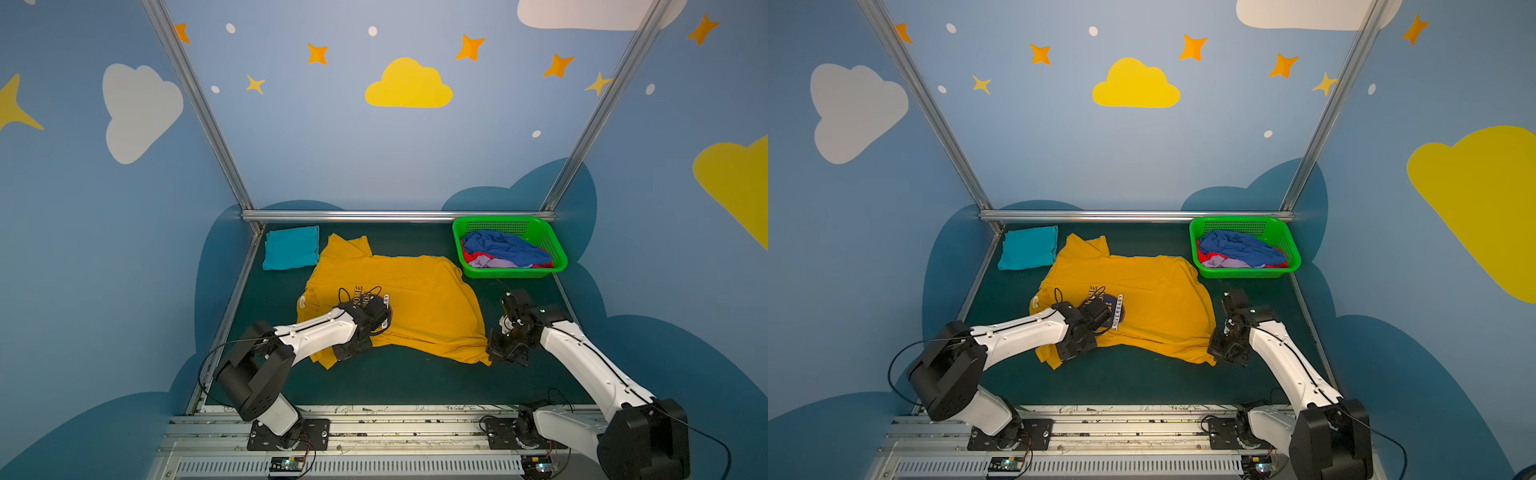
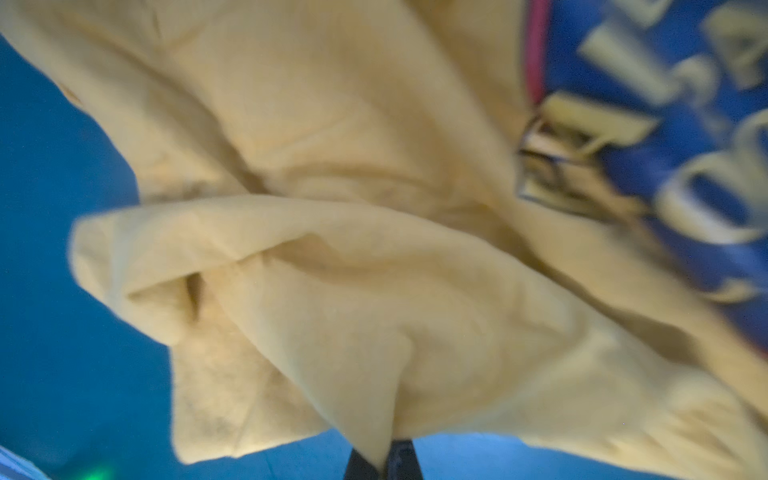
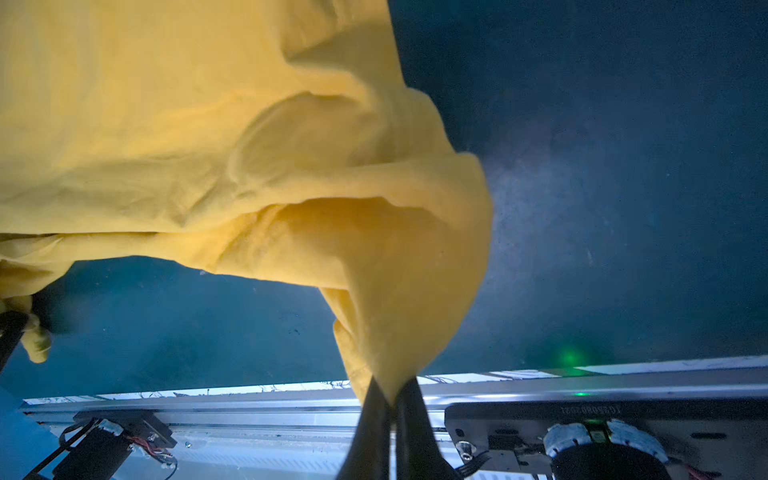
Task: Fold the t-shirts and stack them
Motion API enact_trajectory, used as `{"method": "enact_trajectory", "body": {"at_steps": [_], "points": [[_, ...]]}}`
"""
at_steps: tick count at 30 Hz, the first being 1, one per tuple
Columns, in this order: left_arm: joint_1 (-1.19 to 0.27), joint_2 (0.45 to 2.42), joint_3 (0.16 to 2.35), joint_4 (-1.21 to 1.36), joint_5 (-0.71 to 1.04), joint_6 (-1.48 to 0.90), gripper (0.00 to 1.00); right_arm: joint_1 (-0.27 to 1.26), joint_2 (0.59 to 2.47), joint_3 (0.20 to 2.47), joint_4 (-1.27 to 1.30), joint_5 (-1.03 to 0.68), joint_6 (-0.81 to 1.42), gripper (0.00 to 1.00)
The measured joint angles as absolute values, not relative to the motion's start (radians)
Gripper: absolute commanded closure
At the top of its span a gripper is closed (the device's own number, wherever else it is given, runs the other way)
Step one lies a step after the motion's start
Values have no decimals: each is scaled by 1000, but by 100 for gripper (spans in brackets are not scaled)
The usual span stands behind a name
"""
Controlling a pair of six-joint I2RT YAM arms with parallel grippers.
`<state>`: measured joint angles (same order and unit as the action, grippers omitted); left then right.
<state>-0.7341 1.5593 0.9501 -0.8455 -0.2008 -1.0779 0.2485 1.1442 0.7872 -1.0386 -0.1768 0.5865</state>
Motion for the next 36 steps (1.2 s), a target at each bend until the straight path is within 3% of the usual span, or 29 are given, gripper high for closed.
{"method": "enact_trajectory", "body": {"at_steps": [10,13,19,31,32,33,34,36], "points": [[-837,1315,1058,-1037,-203,-1115,91,239,1171,786,-1015,-182,591,100],[-881,1296,1019,-1063,-185,-1156,96,239,1171,786,-1006,-181,594,100],[-966,1297,933,-1071,-109,-1230,96,237,1168,786,-992,-181,595,100],[-1215,1527,1137,-1077,46,-1302,95,228,1167,759,-948,-179,606,100],[-1224,1562,1142,-1073,61,-1302,93,226,1166,759,-945,-177,606,100],[-1230,1594,1147,-1070,75,-1298,82,224,1163,759,-944,-176,606,100],[-1235,1624,1153,-1067,87,-1294,58,222,1159,759,-943,-175,606,100],[-1241,1663,1166,-1063,109,-1289,30,216,1151,759,-941,-175,606,100]]}}
